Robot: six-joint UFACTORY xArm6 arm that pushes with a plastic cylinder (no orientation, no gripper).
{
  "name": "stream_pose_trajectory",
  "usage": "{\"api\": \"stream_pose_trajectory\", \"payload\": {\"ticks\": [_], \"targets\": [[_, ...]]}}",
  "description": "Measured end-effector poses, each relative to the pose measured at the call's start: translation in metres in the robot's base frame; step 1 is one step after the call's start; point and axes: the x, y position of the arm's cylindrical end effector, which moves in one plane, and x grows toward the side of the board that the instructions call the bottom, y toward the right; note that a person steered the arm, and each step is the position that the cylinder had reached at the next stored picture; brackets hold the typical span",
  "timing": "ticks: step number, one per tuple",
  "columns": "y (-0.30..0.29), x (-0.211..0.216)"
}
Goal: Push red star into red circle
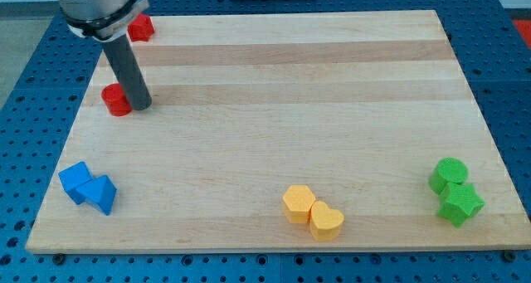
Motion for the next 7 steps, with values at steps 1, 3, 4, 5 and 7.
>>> {"api": "stream_pose_trajectory", "payload": {"ticks": [1,3,4,5,7], "targets": [[0.004,0.0],[0.083,-0.083],[0.09,-0.165],[0.075,-0.211],[0.017,-0.214]]}}
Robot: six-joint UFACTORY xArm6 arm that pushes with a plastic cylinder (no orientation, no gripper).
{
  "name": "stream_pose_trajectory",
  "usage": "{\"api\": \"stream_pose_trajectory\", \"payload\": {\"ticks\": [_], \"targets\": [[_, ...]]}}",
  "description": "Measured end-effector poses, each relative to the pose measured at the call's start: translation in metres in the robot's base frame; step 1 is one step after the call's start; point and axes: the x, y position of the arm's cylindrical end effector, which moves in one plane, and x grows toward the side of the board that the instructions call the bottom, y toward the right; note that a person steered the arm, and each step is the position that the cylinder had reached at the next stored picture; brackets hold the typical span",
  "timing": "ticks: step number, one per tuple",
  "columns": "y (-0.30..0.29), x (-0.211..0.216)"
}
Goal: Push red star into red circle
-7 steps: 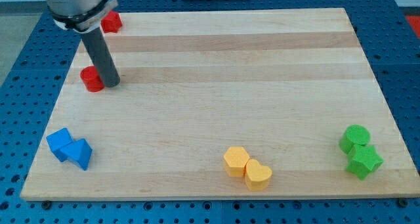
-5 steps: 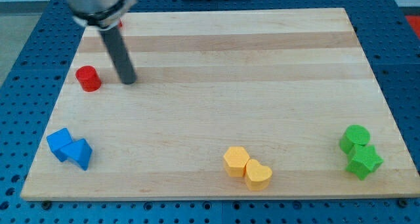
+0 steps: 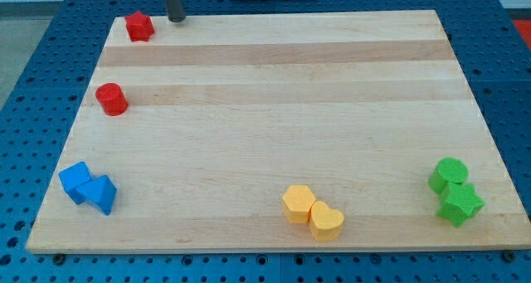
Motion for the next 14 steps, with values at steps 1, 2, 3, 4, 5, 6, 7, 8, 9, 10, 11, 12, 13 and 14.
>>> {"api": "stream_pose_trajectory", "payload": {"ticks": [1,2,3,4,5,6,7,8,9,10,11,12,13,14], "targets": [[-0.028,0.001],[-0.056,0.0],[-0.059,0.01],[-0.058,0.023],[-0.062,0.04],[-0.069,0.061],[-0.073,0.082],[-0.074,0.102],[-0.074,0.122],[-0.074,0.141],[-0.074,0.151],[-0.049,0.134],[0.061,0.109],[0.175,0.081]]}}
